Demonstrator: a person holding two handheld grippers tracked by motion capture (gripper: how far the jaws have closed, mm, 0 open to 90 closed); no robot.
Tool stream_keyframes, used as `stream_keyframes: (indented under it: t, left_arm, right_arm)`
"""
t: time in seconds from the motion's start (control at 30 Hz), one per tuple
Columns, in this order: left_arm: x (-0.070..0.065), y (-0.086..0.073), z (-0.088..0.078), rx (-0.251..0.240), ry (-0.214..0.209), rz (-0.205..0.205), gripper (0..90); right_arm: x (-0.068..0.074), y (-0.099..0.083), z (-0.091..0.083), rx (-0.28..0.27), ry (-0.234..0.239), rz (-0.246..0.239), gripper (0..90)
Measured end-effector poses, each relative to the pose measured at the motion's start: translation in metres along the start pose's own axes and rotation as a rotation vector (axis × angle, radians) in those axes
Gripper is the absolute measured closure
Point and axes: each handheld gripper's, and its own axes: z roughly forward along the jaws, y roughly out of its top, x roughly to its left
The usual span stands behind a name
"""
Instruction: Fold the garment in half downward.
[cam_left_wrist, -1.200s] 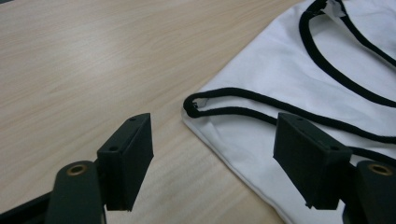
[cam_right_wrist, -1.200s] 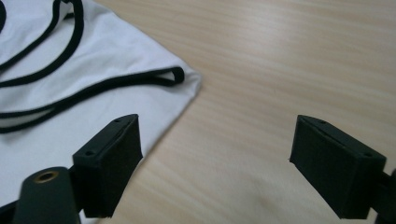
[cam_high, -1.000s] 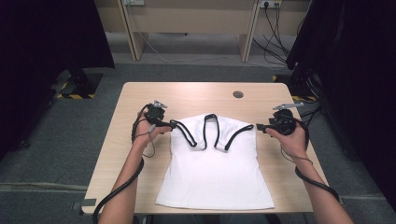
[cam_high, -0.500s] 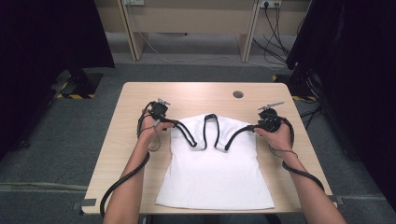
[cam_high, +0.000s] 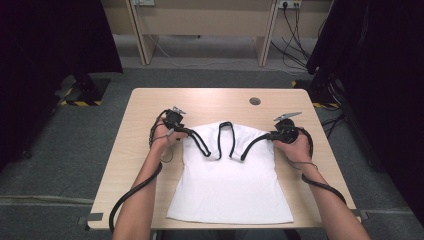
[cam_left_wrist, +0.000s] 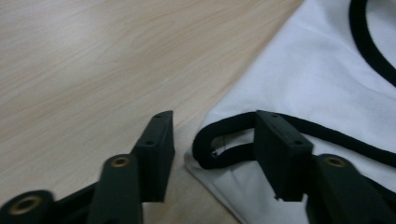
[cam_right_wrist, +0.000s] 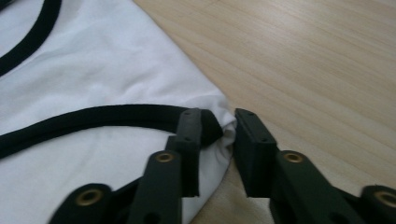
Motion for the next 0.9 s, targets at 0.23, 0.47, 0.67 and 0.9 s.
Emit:
stream_keyframes:
  t: [0.23, 0.47, 0.67, 0.9]
  left_arm:
    - [0.005, 0.003, -0.008, -0.085, -0.026, -0.082, 78.7]
    - [0.011, 0.007, -0.022, -0.126, -0.035, -0.098, 79.6]
    - [0.013, 0.015, -0.031, -0.172, -0.043, -0.105, 79.7]
    - [0.019, 0.018, -0.039, -0.218, -0.044, -0.109, 79.7]
  right_arm:
    - [-0.006, 0.005, 0.001, -0.013, 0.050, 0.054, 81.6]
    - [-0.021, 0.008, -0.011, -0.095, 0.130, 0.164, 81.5]
    - [-0.028, 0.019, -0.024, -0.136, 0.143, 0.177, 81.6]
    - [-0.034, 0.022, -0.031, -0.168, 0.165, 0.199, 81.6]
